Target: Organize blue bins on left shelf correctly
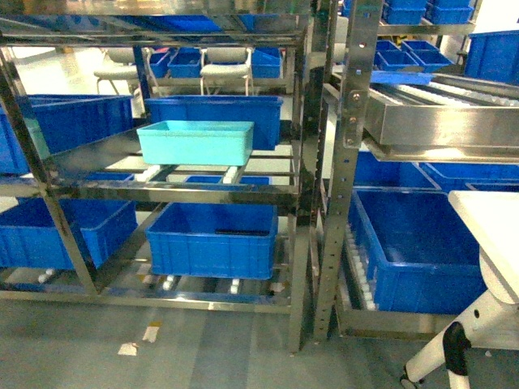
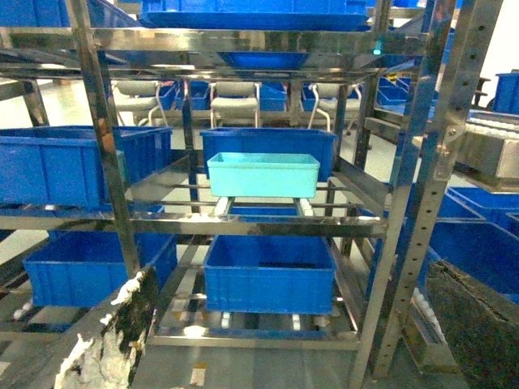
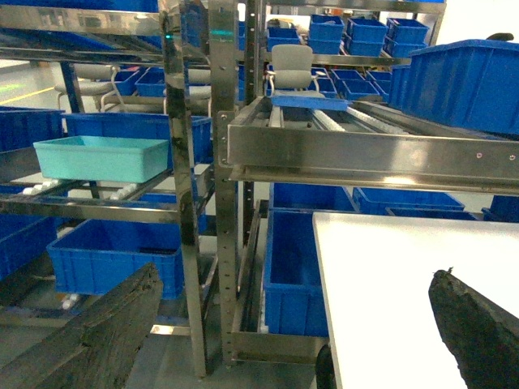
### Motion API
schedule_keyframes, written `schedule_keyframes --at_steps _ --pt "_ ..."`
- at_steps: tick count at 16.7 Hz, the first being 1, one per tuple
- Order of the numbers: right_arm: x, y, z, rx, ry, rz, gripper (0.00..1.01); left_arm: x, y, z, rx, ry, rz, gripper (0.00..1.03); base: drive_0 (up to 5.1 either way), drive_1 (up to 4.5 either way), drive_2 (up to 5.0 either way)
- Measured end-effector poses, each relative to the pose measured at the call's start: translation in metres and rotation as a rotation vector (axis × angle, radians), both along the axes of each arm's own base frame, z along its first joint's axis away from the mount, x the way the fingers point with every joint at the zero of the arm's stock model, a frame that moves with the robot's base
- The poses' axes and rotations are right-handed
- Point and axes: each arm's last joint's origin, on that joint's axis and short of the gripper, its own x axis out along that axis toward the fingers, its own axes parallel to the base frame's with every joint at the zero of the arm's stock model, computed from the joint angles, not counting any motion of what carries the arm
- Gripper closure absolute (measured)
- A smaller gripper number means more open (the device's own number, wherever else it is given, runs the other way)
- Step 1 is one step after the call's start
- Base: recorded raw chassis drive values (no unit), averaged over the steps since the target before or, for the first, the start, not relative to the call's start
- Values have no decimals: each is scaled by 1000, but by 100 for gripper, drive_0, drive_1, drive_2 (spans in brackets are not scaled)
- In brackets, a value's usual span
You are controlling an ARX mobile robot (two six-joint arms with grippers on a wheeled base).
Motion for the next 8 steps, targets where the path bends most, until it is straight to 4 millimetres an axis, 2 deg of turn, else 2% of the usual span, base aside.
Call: schedule_keyframes --at_steps 8 --pt "0 0 0 0 0 0 3 0 0 0 0 0 0 5 0 0 0"
